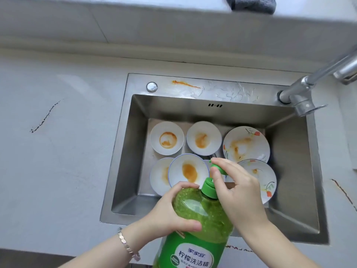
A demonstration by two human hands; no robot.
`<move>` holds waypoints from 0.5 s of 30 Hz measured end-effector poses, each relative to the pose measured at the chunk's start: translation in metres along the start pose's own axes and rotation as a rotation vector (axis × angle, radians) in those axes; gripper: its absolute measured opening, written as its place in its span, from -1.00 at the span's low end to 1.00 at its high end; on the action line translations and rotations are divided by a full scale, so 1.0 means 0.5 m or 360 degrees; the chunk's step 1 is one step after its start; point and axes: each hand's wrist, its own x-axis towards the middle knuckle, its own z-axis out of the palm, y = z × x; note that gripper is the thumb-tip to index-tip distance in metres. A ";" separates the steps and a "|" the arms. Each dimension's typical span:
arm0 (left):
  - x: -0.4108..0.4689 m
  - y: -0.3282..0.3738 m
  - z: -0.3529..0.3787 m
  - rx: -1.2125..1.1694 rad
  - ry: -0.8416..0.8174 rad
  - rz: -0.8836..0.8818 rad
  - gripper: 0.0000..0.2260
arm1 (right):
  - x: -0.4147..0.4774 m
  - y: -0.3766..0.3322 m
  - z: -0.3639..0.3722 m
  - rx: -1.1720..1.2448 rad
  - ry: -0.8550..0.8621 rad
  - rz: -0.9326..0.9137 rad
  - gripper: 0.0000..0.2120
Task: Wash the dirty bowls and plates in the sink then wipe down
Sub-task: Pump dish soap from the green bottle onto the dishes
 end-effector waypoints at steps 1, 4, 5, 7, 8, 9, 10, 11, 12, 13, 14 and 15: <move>0.005 -0.001 0.001 -0.0019 -0.0026 -0.0017 -0.34 | 0.001 0.004 0.002 -0.0010 0.0015 0.0045 -0.77; 0.019 -0.002 0.006 -0.0074 -0.0095 -0.0054 -0.33 | 0.001 0.018 0.001 -0.0038 0.0032 0.0162 -0.75; 0.022 -0.002 0.009 -0.0089 -0.0109 -0.0062 -0.33 | 0.000 0.022 -0.001 -0.0033 0.0021 0.0207 -0.75; 0.027 -0.003 0.014 -0.0107 -0.0127 -0.0070 -0.34 | 0.000 0.029 -0.008 -0.0028 -0.0006 0.0279 -0.80; 0.028 -0.004 0.016 -0.0115 -0.0133 -0.0074 -0.34 | -0.001 0.031 -0.011 -0.0036 -0.0019 0.0300 -0.83; 0.029 -0.005 0.018 -0.0123 -0.0136 -0.0076 -0.35 | -0.001 0.033 -0.014 -0.0045 -0.0027 0.0315 -0.83; 0.030 -0.006 0.020 -0.0132 -0.0141 -0.0076 -0.35 | -0.001 0.035 -0.017 -0.0042 -0.0035 0.0331 -0.83; 0.031 -0.007 0.021 -0.0136 -0.0141 -0.0078 -0.35 | -0.001 0.036 -0.019 -0.0028 -0.0042 0.0343 -0.82; 0.031 -0.009 0.021 -0.0135 -0.0135 -0.0077 -0.36 | 0.000 0.037 -0.020 -0.0011 -0.0049 0.0346 -0.83; 0.030 -0.010 0.023 -0.0131 -0.0125 -0.0075 -0.36 | -0.002 0.037 -0.020 -0.0001 -0.0058 0.0347 -0.83; 0.028 -0.011 0.024 -0.0127 -0.0114 -0.0074 -0.35 | -0.005 0.037 -0.019 0.0003 -0.0072 0.0353 -0.84; 0.026 -0.012 0.025 -0.0127 -0.0099 -0.0073 -0.35 | -0.009 0.038 -0.016 -0.0002 -0.0092 0.0361 -0.84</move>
